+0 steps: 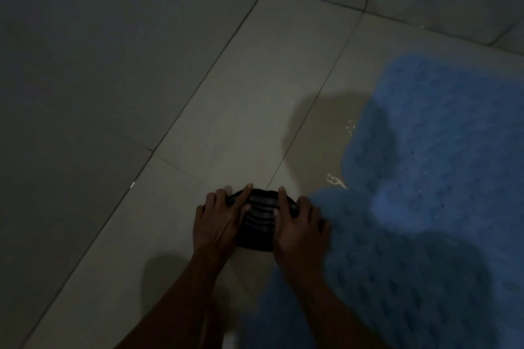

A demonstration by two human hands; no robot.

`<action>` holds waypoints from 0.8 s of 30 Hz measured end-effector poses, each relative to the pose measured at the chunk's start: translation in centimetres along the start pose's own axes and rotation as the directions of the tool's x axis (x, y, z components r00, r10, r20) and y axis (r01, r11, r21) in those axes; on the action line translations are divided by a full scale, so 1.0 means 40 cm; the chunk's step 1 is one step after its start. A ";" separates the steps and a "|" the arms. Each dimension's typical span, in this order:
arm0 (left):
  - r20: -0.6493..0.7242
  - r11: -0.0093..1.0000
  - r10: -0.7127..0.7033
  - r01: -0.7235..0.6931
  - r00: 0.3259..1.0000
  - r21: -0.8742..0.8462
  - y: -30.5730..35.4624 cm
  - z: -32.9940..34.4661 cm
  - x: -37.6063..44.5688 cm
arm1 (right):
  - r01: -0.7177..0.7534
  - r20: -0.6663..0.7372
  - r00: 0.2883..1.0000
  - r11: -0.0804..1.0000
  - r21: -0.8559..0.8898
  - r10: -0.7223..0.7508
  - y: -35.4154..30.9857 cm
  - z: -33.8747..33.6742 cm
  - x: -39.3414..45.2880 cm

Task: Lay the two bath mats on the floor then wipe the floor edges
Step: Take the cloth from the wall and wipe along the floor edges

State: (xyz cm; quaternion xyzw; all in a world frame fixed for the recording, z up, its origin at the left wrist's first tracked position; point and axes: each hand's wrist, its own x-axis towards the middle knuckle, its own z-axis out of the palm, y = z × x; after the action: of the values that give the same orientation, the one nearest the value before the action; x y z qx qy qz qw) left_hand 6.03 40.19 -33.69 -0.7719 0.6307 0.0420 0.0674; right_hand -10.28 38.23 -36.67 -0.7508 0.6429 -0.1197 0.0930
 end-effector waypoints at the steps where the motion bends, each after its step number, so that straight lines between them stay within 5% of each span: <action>1: -0.028 1.000 0.028 -0.028 0.999 0.006 0.001 0.002 0.011 | -0.017 -0.019 1.000 1.000 -0.004 0.017 0.002 -0.001 0.006; 9: -0.118 0.980 0.197 -0.200 0.973 -0.011 0.031 -0.001 0.168 | -0.222 -0.026 0.975 0.970 -0.099 0.220 0.021 -0.004 0.120; 15: -0.127 0.956 0.293 -0.294 0.948 0.017 0.046 -0.014 0.268 | -0.334 -0.188 0.934 0.930 -0.151 0.305 0.027 -0.003 0.163; 24: 0.130 0.947 0.302 -0.283 0.944 -0.150 0.078 -0.063 0.354 | -0.380 -0.277 0.903 0.911 -0.162 0.327 0.033 0.001 0.228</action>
State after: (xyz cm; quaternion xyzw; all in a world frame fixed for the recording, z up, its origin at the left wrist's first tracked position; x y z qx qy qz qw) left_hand 5.76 25.47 -33.47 -0.6668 0.7275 0.1507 0.0582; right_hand -10.20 29.00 -36.54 -0.6061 0.7844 -0.1230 -0.0469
